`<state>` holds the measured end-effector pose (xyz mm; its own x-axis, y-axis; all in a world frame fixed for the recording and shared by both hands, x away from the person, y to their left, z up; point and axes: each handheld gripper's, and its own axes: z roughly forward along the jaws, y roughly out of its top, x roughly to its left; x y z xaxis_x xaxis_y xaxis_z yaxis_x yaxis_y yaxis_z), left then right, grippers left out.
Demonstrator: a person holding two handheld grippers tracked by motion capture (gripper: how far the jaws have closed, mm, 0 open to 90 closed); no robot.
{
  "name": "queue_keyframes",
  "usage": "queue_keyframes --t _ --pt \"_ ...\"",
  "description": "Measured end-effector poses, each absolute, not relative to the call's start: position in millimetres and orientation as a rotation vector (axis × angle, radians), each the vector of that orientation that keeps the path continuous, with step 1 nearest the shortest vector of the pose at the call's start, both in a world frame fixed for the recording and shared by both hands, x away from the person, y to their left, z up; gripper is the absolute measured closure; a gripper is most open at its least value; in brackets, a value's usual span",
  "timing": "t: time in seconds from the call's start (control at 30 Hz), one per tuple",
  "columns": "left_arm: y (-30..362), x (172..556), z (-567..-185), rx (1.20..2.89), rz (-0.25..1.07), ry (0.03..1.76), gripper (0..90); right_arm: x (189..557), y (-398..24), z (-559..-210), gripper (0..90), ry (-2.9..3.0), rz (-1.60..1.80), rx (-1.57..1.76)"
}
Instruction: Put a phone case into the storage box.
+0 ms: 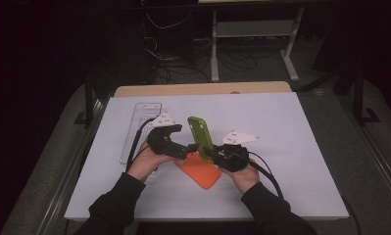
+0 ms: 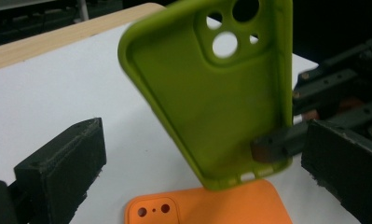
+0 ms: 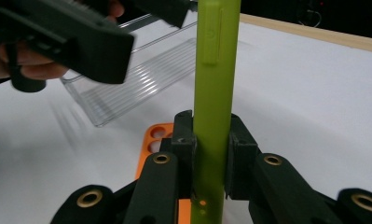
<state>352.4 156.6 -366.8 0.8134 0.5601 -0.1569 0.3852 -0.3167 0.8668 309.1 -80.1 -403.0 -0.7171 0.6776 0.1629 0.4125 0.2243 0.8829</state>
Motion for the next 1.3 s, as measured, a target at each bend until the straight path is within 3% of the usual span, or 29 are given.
queue_keyframes --t 1.3 --pt "155 353 -369 1.832 0.134 0.756 2.2 298 -49 -413 75.5 2.352 1.453 0.943"
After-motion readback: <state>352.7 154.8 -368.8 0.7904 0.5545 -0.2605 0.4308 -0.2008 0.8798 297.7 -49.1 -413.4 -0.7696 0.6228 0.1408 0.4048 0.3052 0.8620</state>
